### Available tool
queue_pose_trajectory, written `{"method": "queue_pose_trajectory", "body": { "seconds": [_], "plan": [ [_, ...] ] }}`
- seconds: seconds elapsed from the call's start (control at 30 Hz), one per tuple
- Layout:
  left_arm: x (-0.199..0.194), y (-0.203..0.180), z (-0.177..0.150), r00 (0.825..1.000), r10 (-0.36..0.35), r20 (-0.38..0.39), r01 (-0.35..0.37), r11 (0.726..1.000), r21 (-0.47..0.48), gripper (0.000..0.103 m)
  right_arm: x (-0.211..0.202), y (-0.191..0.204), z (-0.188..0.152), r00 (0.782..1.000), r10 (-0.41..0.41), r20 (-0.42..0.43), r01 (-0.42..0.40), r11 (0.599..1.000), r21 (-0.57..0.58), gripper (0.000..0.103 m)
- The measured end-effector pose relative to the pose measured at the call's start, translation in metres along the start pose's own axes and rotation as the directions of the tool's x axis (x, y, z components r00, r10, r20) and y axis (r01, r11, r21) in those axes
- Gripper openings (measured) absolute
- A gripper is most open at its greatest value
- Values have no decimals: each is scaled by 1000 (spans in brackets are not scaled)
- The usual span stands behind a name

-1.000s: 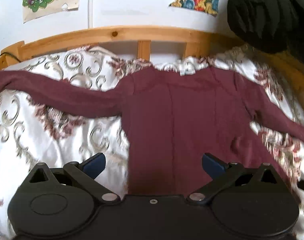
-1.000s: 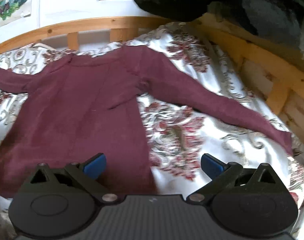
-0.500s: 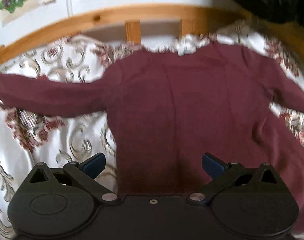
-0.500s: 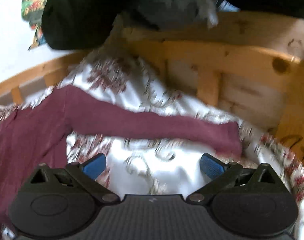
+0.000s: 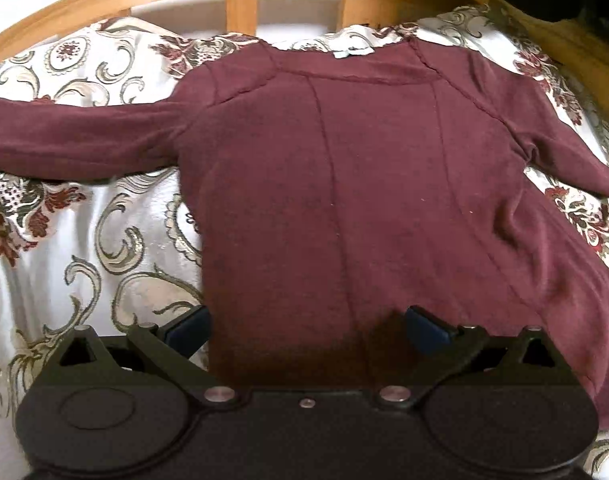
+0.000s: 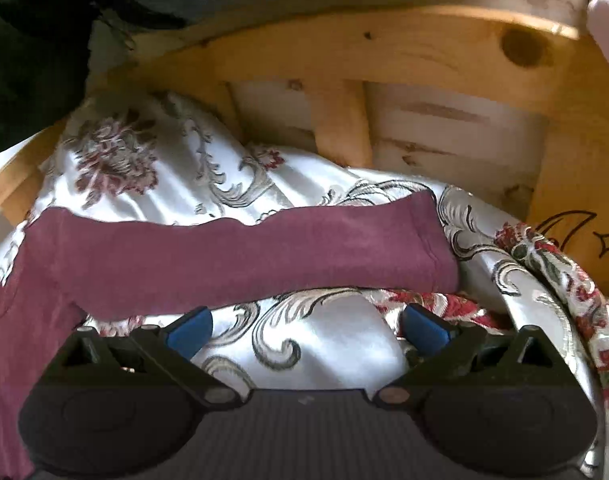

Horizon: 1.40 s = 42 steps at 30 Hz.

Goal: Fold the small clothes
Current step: 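Move the right gripper to the sweater sleeve cuff and grasp it, then carry the sleeve with the right gripper across the sweater body and release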

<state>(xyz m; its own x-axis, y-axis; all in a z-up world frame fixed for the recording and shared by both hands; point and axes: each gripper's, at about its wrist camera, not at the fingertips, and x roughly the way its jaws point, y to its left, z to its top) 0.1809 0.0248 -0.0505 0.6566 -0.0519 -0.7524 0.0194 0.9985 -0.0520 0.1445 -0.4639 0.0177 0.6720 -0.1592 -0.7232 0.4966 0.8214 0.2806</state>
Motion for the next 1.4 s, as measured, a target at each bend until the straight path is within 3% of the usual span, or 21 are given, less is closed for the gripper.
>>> {"method": "queue_pose_trajectory", "body": {
  "seconds": [0.3, 0.47, 0.53, 0.63, 0.73, 0.87, 0.97, 1.03, 1.1, 1.17, 1.2, 1.27, 1.4],
  "plan": [
    [-2, -6, -4, 999, -11, 30, 10, 999, 47, 102, 22, -16, 9, 998, -46, 52, 32, 973, 230, 103],
    [-6, -6, -4, 998, 0, 63, -3, 999, 45, 102, 28, -17, 8, 980, -168, 106, 129, 944, 304, 92],
    [-10, -5, -3, 996, 7, 90, -10, 999, 39, 102, 31, -16, 9, 963, -242, 117, 194, 927, 322, 77],
    [-15, -2, 0, 992, 21, 123, -24, 999, 27, 102, 38, -25, 10, 958, -267, 108, 207, 899, 386, 25],
    [-20, 2, 3, 990, 25, 140, -27, 1000, 12, 102, 27, -28, 5, 957, -233, 173, 141, 893, 427, 6],
    [-24, 7, 7, 987, 26, 157, -25, 1000, -10, 102, 1, 7, 1, 922, -184, 340, 101, 963, 249, 4],
    [-27, 9, 9, 986, 23, 166, -20, 1000, -19, 102, -23, 50, -4, 870, -61, 489, 62, 998, 15, 4],
    [-28, 11, 10, 984, 23, 174, -19, 1000, -25, 102, -40, 85, -12, 823, 64, 564, 42, 984, -173, 4],
    [-31, 13, 12, 983, 26, 184, -21, 999, -33, 102, -54, 116, -25, 774, 195, 603, 28, 940, -341, 4],
    [-33, 18, 15, 980, 39, 195, -30, 998, -52, 102, -64, 148, -46, 721, 327, 611, 40, 860, -508, 4],
    [-34, 20, 15, 979, 47, 198, -36, 997, -63, 102, -68, 162, -56, 705, 383, 597, 42, 818, -573, 4],
    [-35, 27, 19, 977, 67, 203, -49, 994, -93, 102, -69, 184, -76, 691, 472, 547, 31, 738, -675, 4],
    [-36, 46, 26, 972, 109, 210, -76, 984, -160, 102, -63, 216, -116, 698, 585, 414, -6, 583, -813, 3]
  ]
}}
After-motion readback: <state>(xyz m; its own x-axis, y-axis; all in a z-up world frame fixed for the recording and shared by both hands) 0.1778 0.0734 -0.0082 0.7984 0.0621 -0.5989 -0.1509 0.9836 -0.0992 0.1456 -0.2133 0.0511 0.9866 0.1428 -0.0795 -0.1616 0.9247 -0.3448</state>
